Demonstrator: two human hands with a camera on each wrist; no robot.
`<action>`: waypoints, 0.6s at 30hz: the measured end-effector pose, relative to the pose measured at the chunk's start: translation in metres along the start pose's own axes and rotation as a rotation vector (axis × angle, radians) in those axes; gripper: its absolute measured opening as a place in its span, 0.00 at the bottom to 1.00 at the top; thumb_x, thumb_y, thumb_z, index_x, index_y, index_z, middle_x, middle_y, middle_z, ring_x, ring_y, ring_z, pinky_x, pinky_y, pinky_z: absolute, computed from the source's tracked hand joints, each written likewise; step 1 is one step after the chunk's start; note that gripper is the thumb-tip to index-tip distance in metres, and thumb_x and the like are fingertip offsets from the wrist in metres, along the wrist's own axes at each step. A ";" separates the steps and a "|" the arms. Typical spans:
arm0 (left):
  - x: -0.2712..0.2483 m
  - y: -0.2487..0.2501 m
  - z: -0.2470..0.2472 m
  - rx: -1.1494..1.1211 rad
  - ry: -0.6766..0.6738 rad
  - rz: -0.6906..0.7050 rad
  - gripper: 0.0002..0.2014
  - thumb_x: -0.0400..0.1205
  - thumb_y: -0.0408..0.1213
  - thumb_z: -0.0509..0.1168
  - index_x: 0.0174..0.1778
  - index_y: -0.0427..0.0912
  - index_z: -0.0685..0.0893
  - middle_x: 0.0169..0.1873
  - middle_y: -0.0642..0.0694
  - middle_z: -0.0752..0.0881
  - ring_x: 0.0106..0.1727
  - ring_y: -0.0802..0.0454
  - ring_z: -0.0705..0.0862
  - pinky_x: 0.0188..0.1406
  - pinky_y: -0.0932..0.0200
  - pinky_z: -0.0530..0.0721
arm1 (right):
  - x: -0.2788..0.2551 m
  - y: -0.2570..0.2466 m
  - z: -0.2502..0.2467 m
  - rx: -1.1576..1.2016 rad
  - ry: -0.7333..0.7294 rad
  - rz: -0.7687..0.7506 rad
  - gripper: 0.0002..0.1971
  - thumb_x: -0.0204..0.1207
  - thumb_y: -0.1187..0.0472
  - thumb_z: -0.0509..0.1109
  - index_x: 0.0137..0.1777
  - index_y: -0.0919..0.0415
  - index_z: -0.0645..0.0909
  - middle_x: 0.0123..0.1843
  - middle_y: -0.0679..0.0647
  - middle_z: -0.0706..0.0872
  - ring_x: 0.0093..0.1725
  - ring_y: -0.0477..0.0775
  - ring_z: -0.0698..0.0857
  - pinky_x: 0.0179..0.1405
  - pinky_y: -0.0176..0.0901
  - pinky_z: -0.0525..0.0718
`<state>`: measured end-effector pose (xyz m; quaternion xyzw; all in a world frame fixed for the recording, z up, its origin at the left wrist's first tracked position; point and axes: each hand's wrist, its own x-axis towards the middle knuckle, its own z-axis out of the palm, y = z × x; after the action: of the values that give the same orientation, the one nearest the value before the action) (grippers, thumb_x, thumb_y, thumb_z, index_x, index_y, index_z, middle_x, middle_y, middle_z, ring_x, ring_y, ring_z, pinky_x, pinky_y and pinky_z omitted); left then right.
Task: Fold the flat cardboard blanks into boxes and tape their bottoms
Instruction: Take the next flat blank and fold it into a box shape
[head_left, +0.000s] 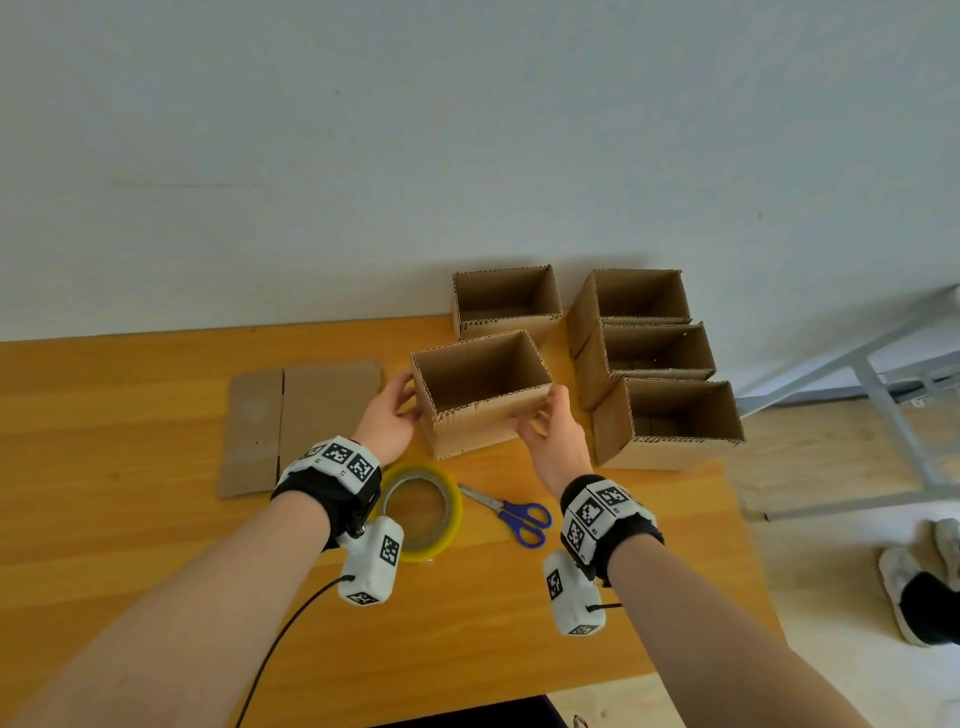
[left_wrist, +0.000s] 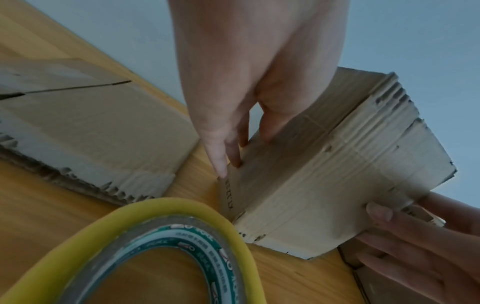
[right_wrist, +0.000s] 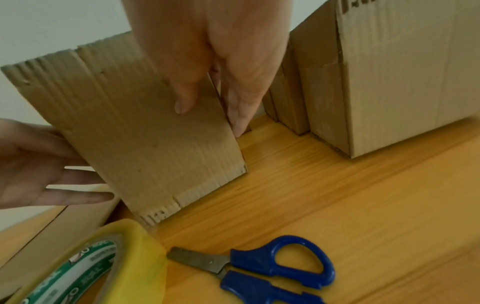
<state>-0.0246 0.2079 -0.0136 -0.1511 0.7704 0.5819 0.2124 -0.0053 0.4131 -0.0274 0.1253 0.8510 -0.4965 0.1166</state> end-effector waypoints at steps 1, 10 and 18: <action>-0.001 0.001 0.001 -0.014 -0.005 -0.006 0.31 0.83 0.22 0.55 0.76 0.59 0.65 0.75 0.47 0.72 0.74 0.46 0.73 0.71 0.38 0.74 | 0.000 0.000 0.000 -0.004 -0.006 -0.004 0.25 0.78 0.61 0.69 0.72 0.58 0.63 0.71 0.60 0.77 0.70 0.58 0.78 0.66 0.57 0.81; -0.008 0.013 0.005 -0.227 0.036 -0.081 0.22 0.86 0.29 0.54 0.76 0.50 0.68 0.71 0.44 0.76 0.71 0.42 0.76 0.59 0.45 0.81 | -0.006 0.000 -0.006 0.008 -0.032 0.006 0.25 0.82 0.70 0.61 0.77 0.56 0.62 0.71 0.56 0.77 0.70 0.55 0.77 0.65 0.44 0.78; -0.014 0.014 0.002 -0.451 -0.021 -0.163 0.16 0.87 0.42 0.53 0.70 0.57 0.73 0.68 0.44 0.78 0.70 0.41 0.75 0.71 0.35 0.71 | -0.005 0.002 -0.007 0.214 0.020 0.084 0.10 0.86 0.57 0.54 0.56 0.53 0.77 0.51 0.56 0.84 0.57 0.57 0.83 0.64 0.59 0.81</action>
<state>-0.0189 0.2136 0.0043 -0.2502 0.6039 0.7217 0.2277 -0.0001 0.4196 -0.0242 0.1774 0.7882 -0.5780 0.1148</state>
